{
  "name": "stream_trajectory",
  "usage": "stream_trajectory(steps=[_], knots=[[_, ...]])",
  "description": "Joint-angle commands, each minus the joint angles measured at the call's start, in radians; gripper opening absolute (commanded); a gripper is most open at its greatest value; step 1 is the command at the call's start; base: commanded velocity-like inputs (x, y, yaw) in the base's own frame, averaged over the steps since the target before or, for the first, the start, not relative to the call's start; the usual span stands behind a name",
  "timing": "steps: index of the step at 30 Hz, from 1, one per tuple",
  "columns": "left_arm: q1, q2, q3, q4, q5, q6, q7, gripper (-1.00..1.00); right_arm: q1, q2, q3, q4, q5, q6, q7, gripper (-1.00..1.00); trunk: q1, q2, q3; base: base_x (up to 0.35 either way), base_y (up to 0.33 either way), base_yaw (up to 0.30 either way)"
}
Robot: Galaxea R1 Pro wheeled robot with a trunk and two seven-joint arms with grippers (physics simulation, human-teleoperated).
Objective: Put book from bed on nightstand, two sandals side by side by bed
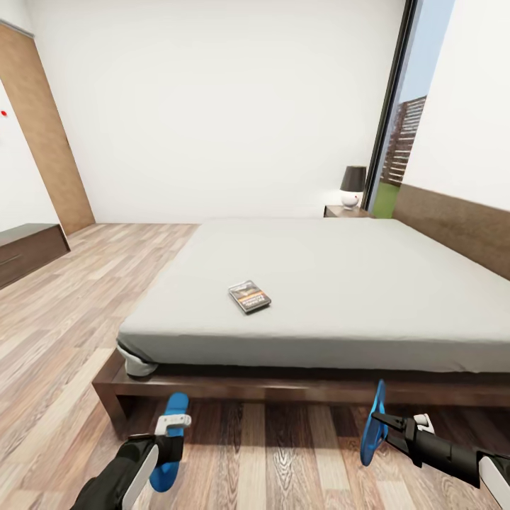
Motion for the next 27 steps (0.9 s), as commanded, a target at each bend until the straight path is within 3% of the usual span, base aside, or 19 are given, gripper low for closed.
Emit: stream_trajectory(steps=[1, 6, 11, 22, 27], knots=[[0.000, 0.001, -0.005, -0.007, 0.009, 0.014, 0.007, -1.00, -0.001, 0.000, -0.002, 0.000, -0.002, 0.006, 0.002, -1.00, 0.004, -0.008, -0.004, 0.000, 0.000, 0.000], [-0.001, 0.002, -0.005, -0.007, -0.004, 0.029, 0.007, -1.00, -0.001, 0.000, -0.002, 0.000, -0.002, 0.006, 0.002, -1.00, 0.023, -0.043, -0.020, 0.000, 0.000, 0.000], [-0.001, 0.003, -0.003, -0.005, -0.048, 0.039, 0.007, -1.00, -0.001, 0.000, -0.003, 0.000, -0.002, 0.006, 0.002, -1.00, 0.042, -0.078, -0.035, 0.000, 0.000, 0.000], [-0.001, 0.002, 0.001, -0.006, -0.060, 0.040, 0.009, -1.00, -0.001, 0.000, -0.002, 0.001, -0.002, 0.006, 0.002, -1.00, 0.084, -0.155, -0.070, 0.000, 0.000, 0.000], [-0.001, 0.003, 0.001, -0.005, -0.061, 0.031, 0.009, -1.00, -0.001, 0.000, -0.002, 0.001, -0.002, 0.006, 0.002, -1.00, 0.087, -0.157, -0.089, 0.000, 0.000, 0.000]])
